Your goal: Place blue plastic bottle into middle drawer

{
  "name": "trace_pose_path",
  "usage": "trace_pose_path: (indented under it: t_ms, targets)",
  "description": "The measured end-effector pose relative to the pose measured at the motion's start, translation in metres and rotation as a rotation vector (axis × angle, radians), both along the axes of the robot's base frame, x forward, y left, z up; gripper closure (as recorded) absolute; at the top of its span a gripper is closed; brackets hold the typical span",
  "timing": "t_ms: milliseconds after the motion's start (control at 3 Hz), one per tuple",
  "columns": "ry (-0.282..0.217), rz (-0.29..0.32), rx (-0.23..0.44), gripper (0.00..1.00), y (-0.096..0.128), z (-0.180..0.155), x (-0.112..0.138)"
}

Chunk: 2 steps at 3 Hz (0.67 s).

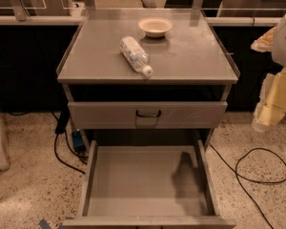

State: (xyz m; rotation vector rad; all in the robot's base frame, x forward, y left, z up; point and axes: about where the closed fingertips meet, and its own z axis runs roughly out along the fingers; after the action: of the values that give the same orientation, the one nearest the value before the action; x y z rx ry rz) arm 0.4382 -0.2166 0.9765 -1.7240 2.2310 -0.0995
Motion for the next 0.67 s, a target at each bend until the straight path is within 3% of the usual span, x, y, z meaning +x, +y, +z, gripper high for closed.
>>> trace_pose_path:
  t_ms: [667]
  targets:
    - [-0.002,0.018,-0.003,0.0,0.01,-0.007,0.012]
